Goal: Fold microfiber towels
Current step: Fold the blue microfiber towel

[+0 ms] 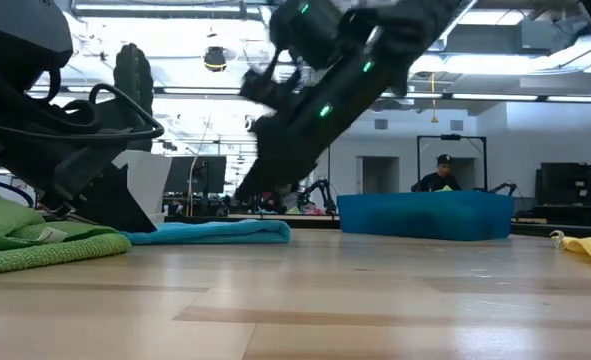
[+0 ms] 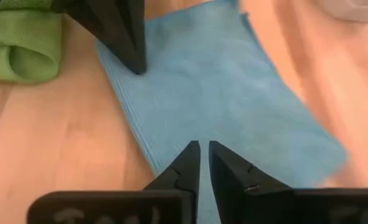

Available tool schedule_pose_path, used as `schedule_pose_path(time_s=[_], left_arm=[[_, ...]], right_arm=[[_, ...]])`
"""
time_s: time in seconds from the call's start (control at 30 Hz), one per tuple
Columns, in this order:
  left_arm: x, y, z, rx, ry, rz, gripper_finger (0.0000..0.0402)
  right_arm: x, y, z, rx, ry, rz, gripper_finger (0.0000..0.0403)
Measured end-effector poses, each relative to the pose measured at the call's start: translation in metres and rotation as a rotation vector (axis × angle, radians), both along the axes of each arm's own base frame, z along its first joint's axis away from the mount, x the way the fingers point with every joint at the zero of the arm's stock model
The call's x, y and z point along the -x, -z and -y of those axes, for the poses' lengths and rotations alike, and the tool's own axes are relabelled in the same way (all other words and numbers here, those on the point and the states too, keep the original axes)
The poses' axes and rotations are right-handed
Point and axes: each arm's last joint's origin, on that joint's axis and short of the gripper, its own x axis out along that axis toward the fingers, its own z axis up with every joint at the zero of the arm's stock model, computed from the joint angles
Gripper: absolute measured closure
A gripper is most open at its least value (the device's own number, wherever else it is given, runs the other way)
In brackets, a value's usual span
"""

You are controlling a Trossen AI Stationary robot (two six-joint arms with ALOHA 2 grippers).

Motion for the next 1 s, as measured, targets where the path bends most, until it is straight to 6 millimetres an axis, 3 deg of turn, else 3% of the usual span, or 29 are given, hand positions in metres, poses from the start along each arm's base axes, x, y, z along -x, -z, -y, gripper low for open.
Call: schedule_pose_path(time_s=[0.07,0.27,0.47,0.57,0.77,1.0], left_arm=[[0.000,0.000,0.001,-0.003,0.006,-0.002,0.0402],[0.001,0.000,0.000,-0.011,0.016,-0.012,0.0402],[0.001,0.000,0.000,-0.019,0.023,-0.019,0.0402],[0.001,0.000,0.000,-0.019,0.024,-0.021,0.0402],[0.002,-0.005,0.000,-0.012,0.050,-0.027,0.0402],[0.001,-0.034,-0.001,-0.121,0.038,0.101,0.0401]], right_arm=[[0.012,-0.002,0.001,0.007,0.004,-0.003,0.0350],[0.041,0.018,0.004,-0.035,0.035,0.098,0.0371],[0.045,0.051,0.004,-0.080,0.040,0.086,0.0389],[0.046,0.058,0.004,-0.089,0.075,0.052,0.0390],[0.056,0.045,0.005,-0.092,0.099,0.031,0.0382],[0.053,0.007,0.011,-0.040,0.143,0.184,0.0384]])
